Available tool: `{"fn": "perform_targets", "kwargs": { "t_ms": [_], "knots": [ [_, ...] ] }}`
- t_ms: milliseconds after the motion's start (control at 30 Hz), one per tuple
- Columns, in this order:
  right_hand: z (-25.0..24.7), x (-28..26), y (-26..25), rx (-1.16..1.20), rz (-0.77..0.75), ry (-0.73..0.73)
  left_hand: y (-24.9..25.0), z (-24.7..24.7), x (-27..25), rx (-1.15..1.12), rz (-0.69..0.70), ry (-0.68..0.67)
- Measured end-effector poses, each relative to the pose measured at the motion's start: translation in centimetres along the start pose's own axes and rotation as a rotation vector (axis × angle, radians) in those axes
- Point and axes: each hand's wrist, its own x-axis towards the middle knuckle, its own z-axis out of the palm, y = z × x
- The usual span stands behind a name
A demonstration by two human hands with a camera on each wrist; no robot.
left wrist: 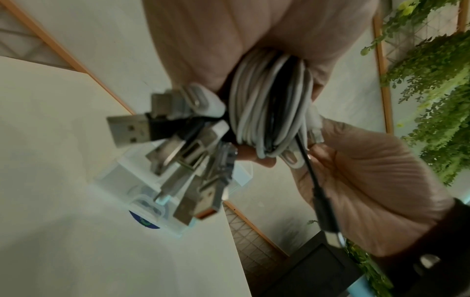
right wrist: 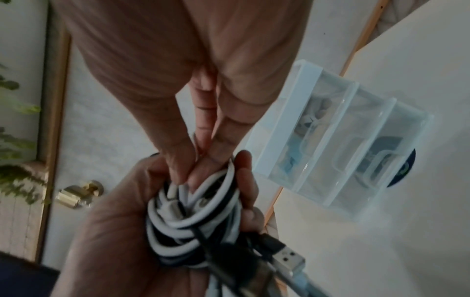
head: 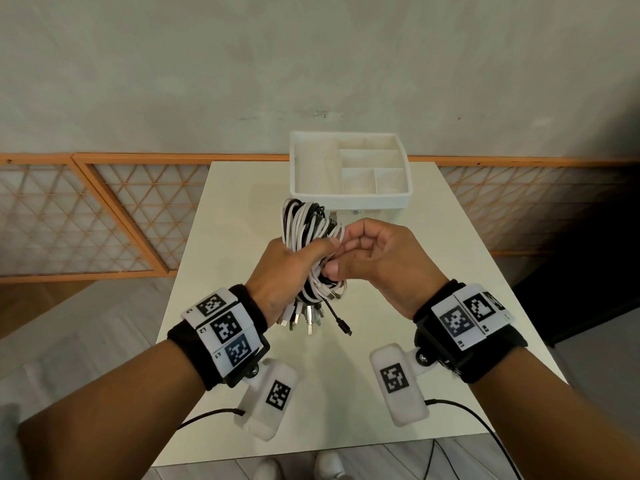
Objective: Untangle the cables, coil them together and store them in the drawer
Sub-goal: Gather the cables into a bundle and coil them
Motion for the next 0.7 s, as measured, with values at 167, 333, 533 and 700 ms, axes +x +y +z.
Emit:
{"fn": "perform_targets", "kwargs": {
  "t_ms": [167,333,533,700],
  "knots": [
    [1.1,0.0,0.7,0.061,-0.065,0.214,-0.1,0.1,0.2,-0.065,-0.004,-0.063],
    [1.6,0.0,0.7,0.014,-0.136,0.217,-0.2,-0.2,0.2,-0.097,-0.041,-0.021],
    [0.7,0.4,0.1,-0.192,-0.158,0.061,-0.2,-0.3,-0.1,-0.168,-0.121,-0.037],
    [1.2,0.4,1.1,-0.137,-0.184,0.259,-0.5,-0.5,0.2,-0.158,-0.165,-0.018]
  ]
}}
